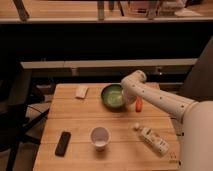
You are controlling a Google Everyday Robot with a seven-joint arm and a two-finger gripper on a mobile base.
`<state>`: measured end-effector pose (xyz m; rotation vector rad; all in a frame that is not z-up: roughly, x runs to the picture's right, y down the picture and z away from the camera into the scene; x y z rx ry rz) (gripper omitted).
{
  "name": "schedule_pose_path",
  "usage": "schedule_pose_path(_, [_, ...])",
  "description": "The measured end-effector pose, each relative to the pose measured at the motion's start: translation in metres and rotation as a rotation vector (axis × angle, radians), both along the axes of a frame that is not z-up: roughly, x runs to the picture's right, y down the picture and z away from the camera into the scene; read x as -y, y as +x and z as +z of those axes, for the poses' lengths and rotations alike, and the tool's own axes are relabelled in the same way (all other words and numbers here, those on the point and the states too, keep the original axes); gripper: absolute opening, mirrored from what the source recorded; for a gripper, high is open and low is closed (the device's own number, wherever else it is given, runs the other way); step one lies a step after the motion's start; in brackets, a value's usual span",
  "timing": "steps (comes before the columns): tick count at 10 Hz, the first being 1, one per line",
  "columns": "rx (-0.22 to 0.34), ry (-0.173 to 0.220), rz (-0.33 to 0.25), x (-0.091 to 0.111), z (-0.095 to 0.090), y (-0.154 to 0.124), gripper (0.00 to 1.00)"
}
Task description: Pick up the ceramic bowl
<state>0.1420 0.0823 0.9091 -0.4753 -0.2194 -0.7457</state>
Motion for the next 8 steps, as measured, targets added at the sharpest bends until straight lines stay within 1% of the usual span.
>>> schedule_pose_path(1, [0.001,0.002,-0.006,0.002,-0.003,0.0,0.04])
schedule_pose_path(4, [0.004,0.002,-0.025,0.001,-0.004,-0.001,0.04])
schedule_pose_path(6, [0.009,0.013,-0.037,0.008,-0.009,-0.001,0.04])
schedule_pose_path(8, [0.011,0.012,-0.05,0.012,-0.016,-0.001,0.04])
